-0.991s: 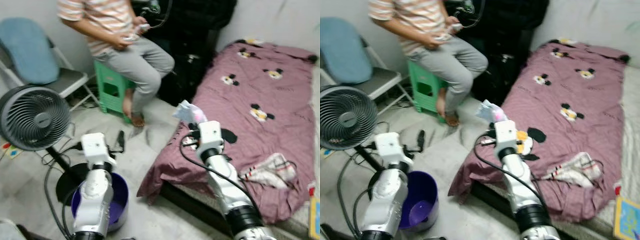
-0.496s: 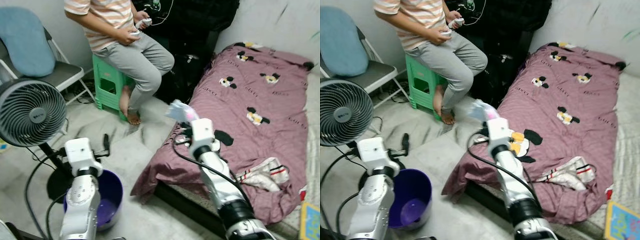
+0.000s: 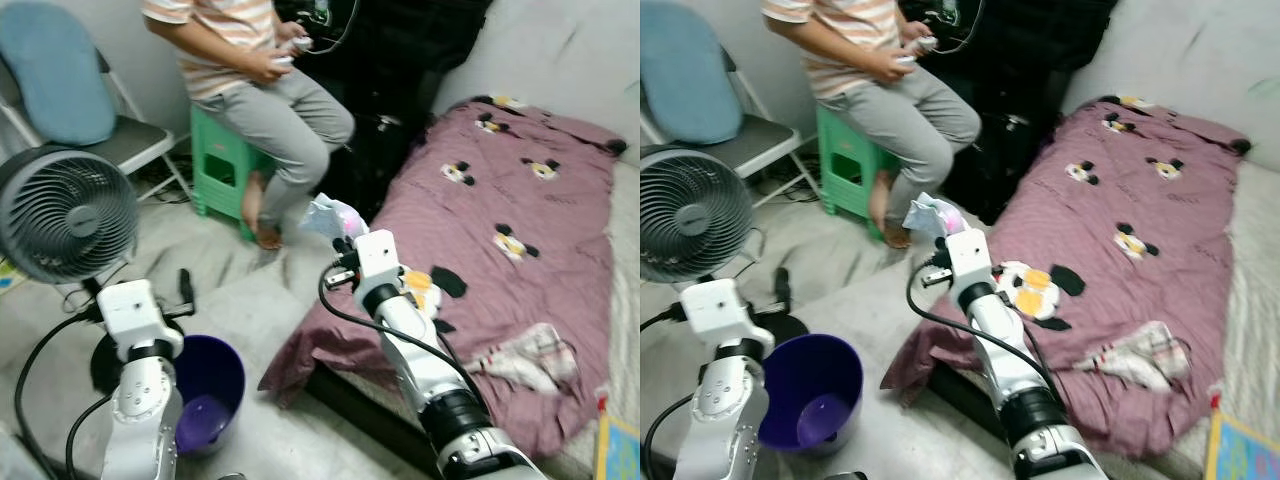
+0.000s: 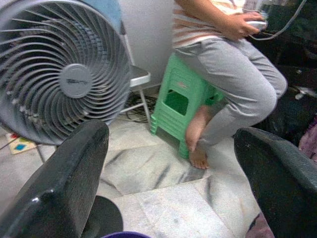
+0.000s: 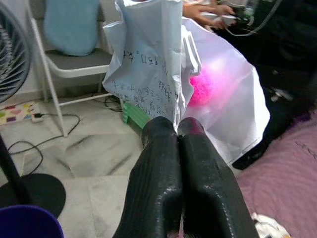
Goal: Clean up the room
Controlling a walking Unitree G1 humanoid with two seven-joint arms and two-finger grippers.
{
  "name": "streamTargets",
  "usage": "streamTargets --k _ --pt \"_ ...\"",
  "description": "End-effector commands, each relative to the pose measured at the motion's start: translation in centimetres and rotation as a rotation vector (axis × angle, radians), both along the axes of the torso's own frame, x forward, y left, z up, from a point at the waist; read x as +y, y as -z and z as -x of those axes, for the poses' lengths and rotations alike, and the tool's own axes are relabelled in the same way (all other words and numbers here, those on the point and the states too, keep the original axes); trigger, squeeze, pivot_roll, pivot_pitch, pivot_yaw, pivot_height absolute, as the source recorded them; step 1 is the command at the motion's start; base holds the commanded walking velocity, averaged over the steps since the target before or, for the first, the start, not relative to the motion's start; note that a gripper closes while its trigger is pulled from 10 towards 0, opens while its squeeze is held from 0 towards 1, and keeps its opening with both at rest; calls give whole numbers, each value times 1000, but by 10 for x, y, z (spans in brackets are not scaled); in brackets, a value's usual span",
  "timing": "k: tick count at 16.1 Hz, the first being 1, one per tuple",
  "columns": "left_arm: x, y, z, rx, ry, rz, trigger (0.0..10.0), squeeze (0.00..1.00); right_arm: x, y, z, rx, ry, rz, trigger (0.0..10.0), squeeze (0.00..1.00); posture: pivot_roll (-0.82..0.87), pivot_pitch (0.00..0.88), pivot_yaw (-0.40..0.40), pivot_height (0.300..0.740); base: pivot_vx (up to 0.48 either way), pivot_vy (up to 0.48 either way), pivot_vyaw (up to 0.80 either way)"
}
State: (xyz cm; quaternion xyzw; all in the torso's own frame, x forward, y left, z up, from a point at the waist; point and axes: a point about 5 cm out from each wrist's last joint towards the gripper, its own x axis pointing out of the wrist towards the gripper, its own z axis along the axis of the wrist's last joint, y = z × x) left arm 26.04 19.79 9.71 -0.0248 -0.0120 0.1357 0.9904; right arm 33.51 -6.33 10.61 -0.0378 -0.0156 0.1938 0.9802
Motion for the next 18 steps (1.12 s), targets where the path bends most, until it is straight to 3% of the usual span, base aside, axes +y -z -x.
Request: streamTargets --k 1,13,18 --pt "0 1 2 17 -6 -8 10000 0 5 -11 -2 -43 -17 -6 10000 0 92 57 -66 740 0 0 788" --pt "-20 6 -5 48 83 0 10000 0 6 -5 5 -28 1 -32 10000 0 74 44 -35 740 0 0 779" --pt "-20 3 -10 42 108 3 10000 0 0 -2 8 -25 19 -30 10000 0 64 44 -26 740 0 0 756"
